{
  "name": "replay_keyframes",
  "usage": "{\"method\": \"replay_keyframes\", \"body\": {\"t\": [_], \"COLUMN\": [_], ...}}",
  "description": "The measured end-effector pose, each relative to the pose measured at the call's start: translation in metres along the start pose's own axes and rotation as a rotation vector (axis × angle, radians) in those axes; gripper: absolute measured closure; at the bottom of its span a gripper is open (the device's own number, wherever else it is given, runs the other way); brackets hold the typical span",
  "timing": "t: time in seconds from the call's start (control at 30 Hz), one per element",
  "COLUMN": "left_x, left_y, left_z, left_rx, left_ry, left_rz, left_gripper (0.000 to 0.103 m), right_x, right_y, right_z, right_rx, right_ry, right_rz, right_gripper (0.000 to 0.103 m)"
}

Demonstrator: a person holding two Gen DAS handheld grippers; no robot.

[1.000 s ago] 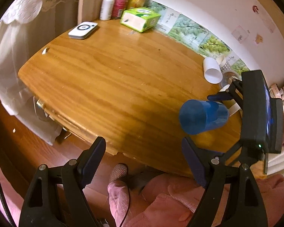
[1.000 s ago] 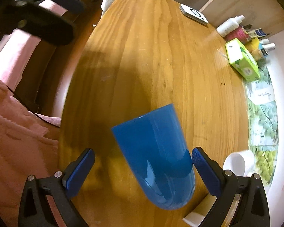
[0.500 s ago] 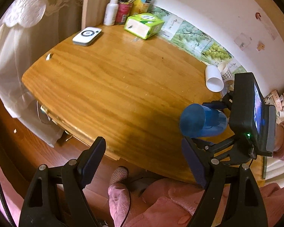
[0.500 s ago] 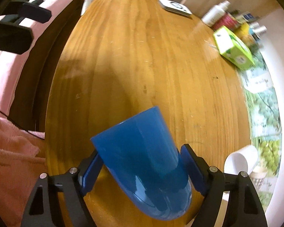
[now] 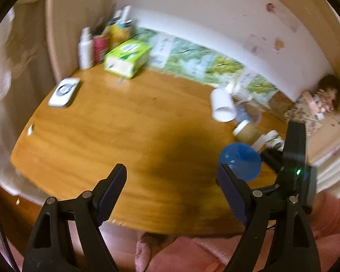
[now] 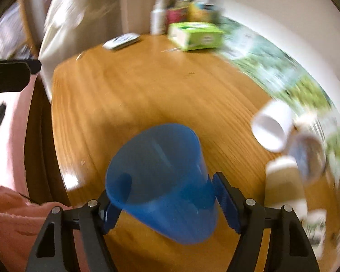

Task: Flip cup upright
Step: 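Rotate the held blue cup with the right tool until its rim faces up, then lower the blue cup onto the desk and open the right tool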

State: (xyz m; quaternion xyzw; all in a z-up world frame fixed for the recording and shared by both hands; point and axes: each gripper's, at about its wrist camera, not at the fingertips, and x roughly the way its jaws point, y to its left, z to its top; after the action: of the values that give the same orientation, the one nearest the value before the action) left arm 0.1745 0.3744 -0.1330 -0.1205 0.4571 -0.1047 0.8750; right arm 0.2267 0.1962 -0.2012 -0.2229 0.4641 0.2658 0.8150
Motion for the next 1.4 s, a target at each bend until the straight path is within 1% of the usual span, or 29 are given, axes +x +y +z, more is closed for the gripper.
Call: {"method": "replay_keyframes", "body": {"t": [0.07, 0.17, 0.3, 0.4, 0.53, 0.67, 0.77, 0.83, 0.97, 1.0, 1.03, 1.07, 1.1, 1.3, 1.37, 1.4], "left_x": [0.002, 0.007, 0.014, 0.021, 0.030, 0.035, 0.037, 0.038, 0.041, 0.042, 0.043, 0.044, 0.043, 0.022, 0.011, 0.008], "left_y": [-0.008, -0.025, -0.047, -0.064, -0.084, -0.102, -0.112, -0.118, -0.126, -0.127, -0.129, -0.131, -0.133, -0.148, -0.154, -0.156], "left_z": [0.011, 0.025, 0.038, 0.041, 0.038, 0.033, 0.030, 0.030, 0.031, 0.031, 0.032, 0.033, 0.033, 0.040, 0.043, 0.044], "left_rx": [0.031, 0.098, 0.174, 0.234, 0.311, 0.375, 0.409, 0.423, 0.426, 0.425, 0.421, 0.416, 0.416, 0.425, 0.398, 0.382], "left_ry": [-0.001, 0.004, 0.017, 0.041, 0.082, 0.109, 0.114, 0.117, 0.125, 0.128, 0.132, 0.137, 0.135, 0.030, 0.008, 0.008], "left_rz": [-0.040, -0.061, -0.106, -0.143, -0.175, -0.206, -0.223, -0.231, -0.242, -0.243, -0.241, -0.232, -0.214, -0.065, -0.043, -0.043], "left_gripper": [0.018, 0.018, 0.018, 0.018, 0.018, 0.018, 0.018, 0.018, 0.018, 0.018, 0.018, 0.018, 0.018, 0.018, 0.018, 0.018], "right_x": [-0.008, -0.017, -0.035, -0.042, -0.051, -0.060, -0.060, -0.058, -0.060, -0.063, -0.067, -0.072, -0.077, -0.114, -0.128, -0.136], "right_y": [-0.010, -0.023, -0.032, -0.037, -0.041, -0.042, -0.042, -0.042, -0.041, -0.042, -0.044, -0.045, -0.047, -0.056, -0.059, -0.060], "right_z": [-0.009, -0.022, -0.046, -0.061, -0.081, -0.104, -0.113, -0.115, -0.113, -0.112, -0.110, -0.109, -0.108, -0.102, -0.103, -0.103], "right_rx": [0.088, 0.214, 0.349, 0.434, 0.528, 0.598, 0.631, 0.639, 0.630, 0.627, 0.629, 0.634, 0.640, 0.690, 0.724, 0.740], "right_ry": [-0.029, -0.058, -0.088, -0.081, -0.069, -0.055, -0.048, -0.034, -0.037, -0.044, -0.056, -0.070, -0.085, -0.116, -0.121, -0.115], "right_rz": [-0.013, -0.034, -0.094, -0.123, -0.157, -0.196, -0.195, -0.196, -0.209, -0.216, -0.219, -0.219, -0.217, -0.242, -0.250, -0.268], "right_gripper": [0.031, 0.034, 0.034, 0.035, 0.035, 0.035, 0.035, 0.035, 0.033, 0.032, 0.027, 0.024, 0.023, 0.021, 0.021, 0.021]}}
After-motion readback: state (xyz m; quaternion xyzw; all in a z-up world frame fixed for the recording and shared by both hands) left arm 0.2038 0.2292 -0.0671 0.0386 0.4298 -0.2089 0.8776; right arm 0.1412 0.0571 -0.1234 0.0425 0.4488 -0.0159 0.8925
